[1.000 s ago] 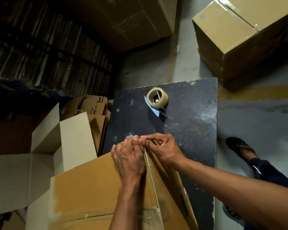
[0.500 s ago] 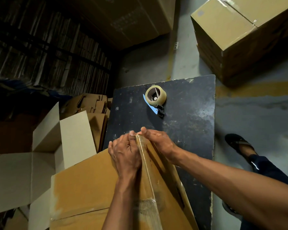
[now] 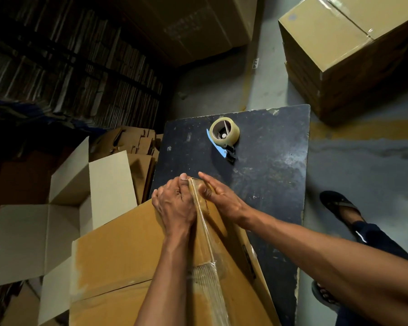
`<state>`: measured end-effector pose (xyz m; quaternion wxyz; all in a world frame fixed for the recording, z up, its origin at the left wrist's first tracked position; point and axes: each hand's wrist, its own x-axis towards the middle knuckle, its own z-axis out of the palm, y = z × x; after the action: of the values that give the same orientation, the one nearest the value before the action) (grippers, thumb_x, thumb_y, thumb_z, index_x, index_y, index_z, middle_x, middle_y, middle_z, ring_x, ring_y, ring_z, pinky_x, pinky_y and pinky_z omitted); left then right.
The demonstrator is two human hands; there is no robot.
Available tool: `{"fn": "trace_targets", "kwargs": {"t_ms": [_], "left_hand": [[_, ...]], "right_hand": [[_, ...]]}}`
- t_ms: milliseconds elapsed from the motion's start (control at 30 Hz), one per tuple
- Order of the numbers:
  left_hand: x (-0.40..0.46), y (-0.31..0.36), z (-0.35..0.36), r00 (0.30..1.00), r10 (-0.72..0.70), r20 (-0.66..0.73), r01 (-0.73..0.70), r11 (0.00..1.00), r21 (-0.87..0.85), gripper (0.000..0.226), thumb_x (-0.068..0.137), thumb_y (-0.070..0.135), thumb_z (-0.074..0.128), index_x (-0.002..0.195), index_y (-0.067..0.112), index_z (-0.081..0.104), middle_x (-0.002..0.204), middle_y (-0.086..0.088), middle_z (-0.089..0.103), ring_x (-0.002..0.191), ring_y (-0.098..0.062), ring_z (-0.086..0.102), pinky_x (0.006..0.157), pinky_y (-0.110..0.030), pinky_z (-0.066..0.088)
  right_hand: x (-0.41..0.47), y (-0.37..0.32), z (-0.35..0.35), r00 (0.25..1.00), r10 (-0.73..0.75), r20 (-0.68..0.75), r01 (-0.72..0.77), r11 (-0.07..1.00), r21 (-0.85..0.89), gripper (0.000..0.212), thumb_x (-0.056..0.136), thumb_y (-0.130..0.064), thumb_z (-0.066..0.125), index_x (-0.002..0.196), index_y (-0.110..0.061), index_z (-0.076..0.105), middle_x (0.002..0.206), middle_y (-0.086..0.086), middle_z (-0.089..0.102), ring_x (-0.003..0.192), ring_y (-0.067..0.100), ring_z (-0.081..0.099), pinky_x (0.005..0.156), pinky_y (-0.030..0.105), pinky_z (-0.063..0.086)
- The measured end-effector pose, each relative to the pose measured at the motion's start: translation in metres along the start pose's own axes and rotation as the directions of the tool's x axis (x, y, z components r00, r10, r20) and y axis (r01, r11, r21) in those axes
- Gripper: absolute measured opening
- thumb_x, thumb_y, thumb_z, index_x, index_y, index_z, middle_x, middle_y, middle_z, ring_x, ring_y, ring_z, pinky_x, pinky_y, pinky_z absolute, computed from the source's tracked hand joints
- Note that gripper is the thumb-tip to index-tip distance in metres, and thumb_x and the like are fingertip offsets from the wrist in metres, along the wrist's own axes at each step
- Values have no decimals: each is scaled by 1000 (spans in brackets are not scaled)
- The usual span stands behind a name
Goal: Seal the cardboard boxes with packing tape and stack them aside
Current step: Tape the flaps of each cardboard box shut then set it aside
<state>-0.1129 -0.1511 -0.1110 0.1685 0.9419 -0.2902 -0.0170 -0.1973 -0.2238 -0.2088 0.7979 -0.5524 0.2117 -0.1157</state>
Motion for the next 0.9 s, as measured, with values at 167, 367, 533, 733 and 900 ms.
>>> {"fn": "trace_targets", "kwargs": {"t_ms": [167,367,533,733,900], "left_hand": [[1,-5,3,1000,3,11,-3,1000,10,59,103,55,27,108,18,72,104,2,64,108,-9,39,118,-56,29],[1,-3,3,1000,12,-15,-12,1000,19,59,103,55,27,105,18,72,100,0,64,109,-18,49,116,-56,30],[2,-6,4,1000,10,-8,-10,1000,19,56,106,53,30,106,17,71,103,-3,66,112,-18,50,117,-56,29],[4,-9,4,999,46,3,-46,998,33,57,104,56,24,100,21,69,98,7,62,110,-17,51,118,-53,27],[1,-7,1,997,66,-27,-66,998,-14,45,106,50,32,106,24,69,106,1,67,113,-18,52,114,-58,33]], "right_hand": [[-2,19,3,998,-32,-55,23,988,-155,67,92,-81,42,153,-57,30,162,-11,38,150,15,33,121,56,31],[-24,9,-11,999,49,23,-48,998,-27,97,86,-83,44,164,-38,8,172,-4,11,156,15,13,125,42,13],[-36,17,9,998,40,45,-31,982,-187,119,68,-101,36,161,-44,-12,172,-10,-9,157,12,-6,129,48,4],[-54,32,-12,992,117,45,-117,993,-18,124,62,-104,42,160,-47,-7,172,-11,2,157,16,12,127,49,15],[-71,16,7,988,45,150,-16,982,-187,134,58,-101,52,159,-46,-17,170,-17,-13,156,7,-2,128,43,6]]}}
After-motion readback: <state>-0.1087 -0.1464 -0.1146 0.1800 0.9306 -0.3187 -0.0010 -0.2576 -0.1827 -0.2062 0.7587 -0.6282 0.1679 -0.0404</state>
